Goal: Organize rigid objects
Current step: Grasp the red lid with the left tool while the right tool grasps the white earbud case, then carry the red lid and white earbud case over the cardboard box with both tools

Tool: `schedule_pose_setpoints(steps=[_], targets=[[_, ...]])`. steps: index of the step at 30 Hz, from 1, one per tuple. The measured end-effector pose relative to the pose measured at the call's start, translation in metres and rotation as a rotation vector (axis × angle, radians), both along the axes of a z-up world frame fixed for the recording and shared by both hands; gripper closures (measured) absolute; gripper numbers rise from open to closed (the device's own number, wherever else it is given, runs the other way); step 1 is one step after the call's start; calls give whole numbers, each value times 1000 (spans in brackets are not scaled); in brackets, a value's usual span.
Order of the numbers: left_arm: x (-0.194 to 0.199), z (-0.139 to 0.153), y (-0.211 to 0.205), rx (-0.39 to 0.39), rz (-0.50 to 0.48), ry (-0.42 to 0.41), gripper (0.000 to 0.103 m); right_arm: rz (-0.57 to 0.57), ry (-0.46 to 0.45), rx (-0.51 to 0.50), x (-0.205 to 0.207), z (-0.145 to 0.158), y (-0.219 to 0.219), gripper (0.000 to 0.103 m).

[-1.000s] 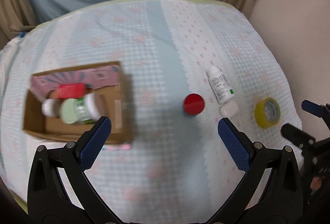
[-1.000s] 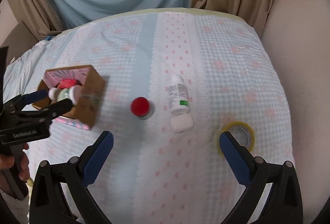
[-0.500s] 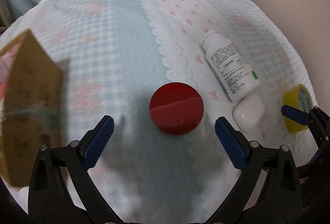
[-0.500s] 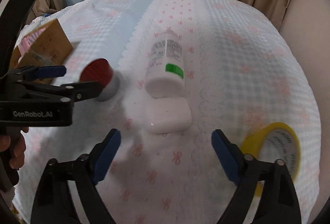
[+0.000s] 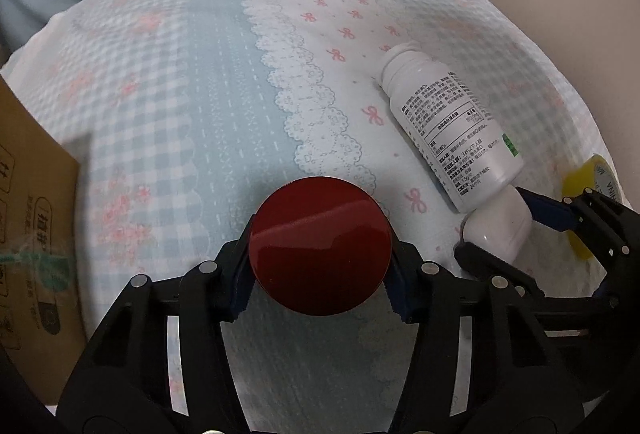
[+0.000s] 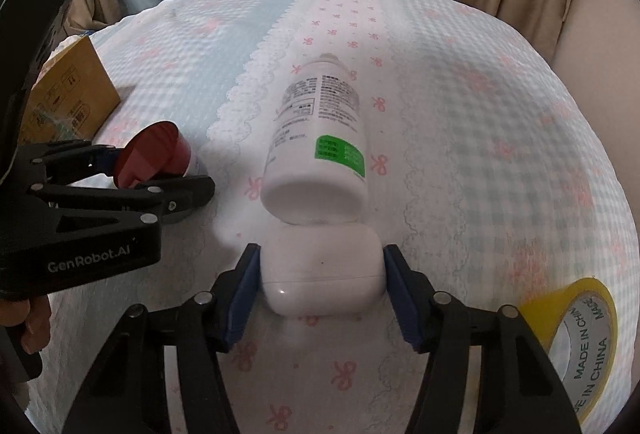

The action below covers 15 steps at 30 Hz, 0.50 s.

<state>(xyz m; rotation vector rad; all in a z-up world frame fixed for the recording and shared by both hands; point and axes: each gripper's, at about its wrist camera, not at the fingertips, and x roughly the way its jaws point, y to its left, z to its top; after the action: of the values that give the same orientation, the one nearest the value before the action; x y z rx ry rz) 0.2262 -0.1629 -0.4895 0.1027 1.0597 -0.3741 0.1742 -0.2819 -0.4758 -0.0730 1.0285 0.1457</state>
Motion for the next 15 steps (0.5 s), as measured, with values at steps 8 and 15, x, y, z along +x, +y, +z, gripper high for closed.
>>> schedule_pose_setpoints(steps=[8, 15], targets=[[-2, 18, 6, -14, 16, 12, 53, -41, 5, 26, 1, 18, -4, 47], [-13, 87, 32, -55, 70, -26, 53, -61, -41, 35, -4, 87, 1, 47]])
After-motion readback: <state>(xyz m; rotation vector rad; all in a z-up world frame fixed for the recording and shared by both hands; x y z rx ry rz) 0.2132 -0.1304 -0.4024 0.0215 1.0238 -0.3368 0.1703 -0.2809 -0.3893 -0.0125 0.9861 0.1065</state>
